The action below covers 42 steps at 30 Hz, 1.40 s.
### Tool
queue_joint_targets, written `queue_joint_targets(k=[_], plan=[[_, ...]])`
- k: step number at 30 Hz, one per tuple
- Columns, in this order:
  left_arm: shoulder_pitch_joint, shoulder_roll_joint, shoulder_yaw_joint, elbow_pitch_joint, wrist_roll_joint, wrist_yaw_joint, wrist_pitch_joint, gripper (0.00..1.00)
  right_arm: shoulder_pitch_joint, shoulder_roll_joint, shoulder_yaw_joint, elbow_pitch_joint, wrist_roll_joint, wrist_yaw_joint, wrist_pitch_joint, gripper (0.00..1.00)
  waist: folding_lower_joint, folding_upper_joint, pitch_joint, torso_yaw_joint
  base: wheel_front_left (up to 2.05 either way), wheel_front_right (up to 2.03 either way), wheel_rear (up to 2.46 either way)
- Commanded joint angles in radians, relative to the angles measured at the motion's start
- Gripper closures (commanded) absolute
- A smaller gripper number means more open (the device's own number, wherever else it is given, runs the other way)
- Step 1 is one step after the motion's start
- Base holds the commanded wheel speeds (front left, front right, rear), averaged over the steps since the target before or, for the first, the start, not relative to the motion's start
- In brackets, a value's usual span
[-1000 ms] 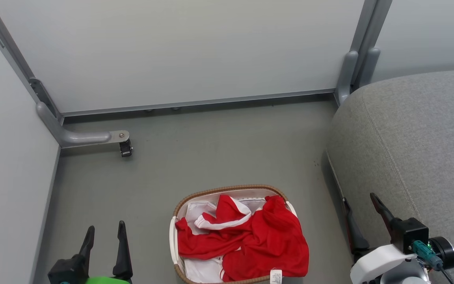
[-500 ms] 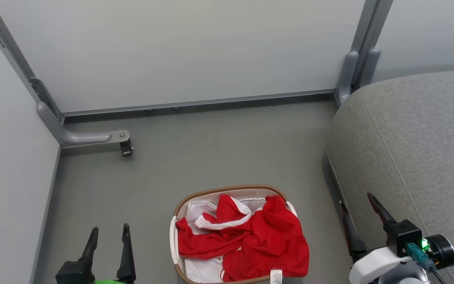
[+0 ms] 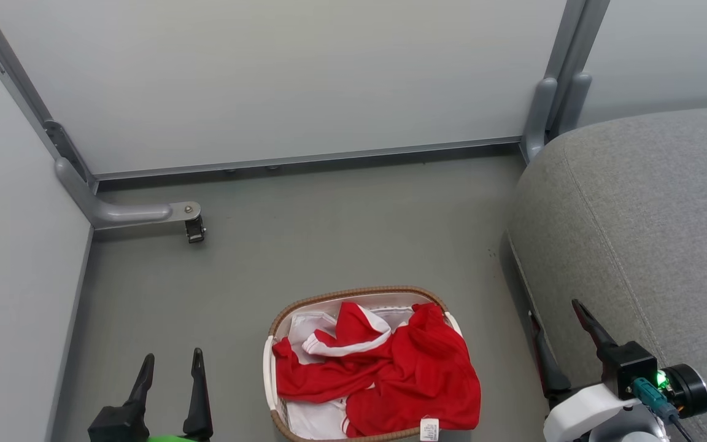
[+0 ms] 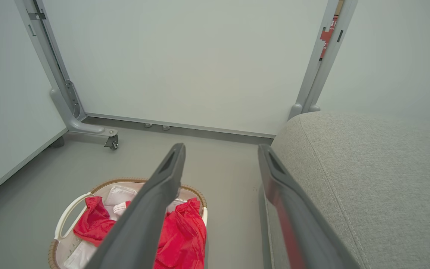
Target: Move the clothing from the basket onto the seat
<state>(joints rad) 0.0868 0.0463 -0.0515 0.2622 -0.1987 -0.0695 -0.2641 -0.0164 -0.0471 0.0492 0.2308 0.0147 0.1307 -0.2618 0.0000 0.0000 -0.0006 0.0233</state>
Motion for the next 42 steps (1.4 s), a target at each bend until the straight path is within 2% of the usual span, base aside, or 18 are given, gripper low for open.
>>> queue_joint_targets(k=[1,9,14,24,33,42], plan=[[0.012,0.007,-0.001,-0.003,-0.005,0.006,-0.001,0.0,0.011,-0.006,0.0,-0.006,0.001,0.0,-0.005,0.0,0.0,0.0,0.002,0.0,0.0,0.0,0.0],[-0.014,0.007,-0.017,-0.015,0.011,0.007,-0.001,0.0,-0.012,-0.006,-0.022,-0.021,0.001,0.0,-0.005,0.0,0.0,0.0,0.037,-0.002,0.0,0.0,0.0],[-0.075,0.013,-0.043,-0.012,0.055,-0.01,-0.001,0.0,-0.042,-0.006,-0.047,-0.042,0.0,0.0,-0.005,0.0,0.0,0.0,0.097,-0.002,0.0,0.0,0.0],[-0.344,0.015,-0.155,0.064,0.146,-0.037,0.0,0.0,-0.173,-0.006,-0.1,-0.116,-0.008,0.0,-0.005,0.0,0.0,0.0,0.346,-0.037,0.0,0.0,0.0],[-0.661,0.028,-0.328,0.342,0.254,-0.058,0.002,0.0,-0.318,-0.005,-0.097,-0.191,0.033,0.0,-0.005,0.0,0.0,0.0,0.601,-0.124,0.0,0.0,0.0],[-0.859,0.057,-0.513,0.643,0.324,-0.062,0.03,0.0,-0.393,-0.004,-0.065,-0.27,0.098,0.0,-0.005,0.0,0.0,0.0,0.764,-0.227,0.0,0.0,0.0]])
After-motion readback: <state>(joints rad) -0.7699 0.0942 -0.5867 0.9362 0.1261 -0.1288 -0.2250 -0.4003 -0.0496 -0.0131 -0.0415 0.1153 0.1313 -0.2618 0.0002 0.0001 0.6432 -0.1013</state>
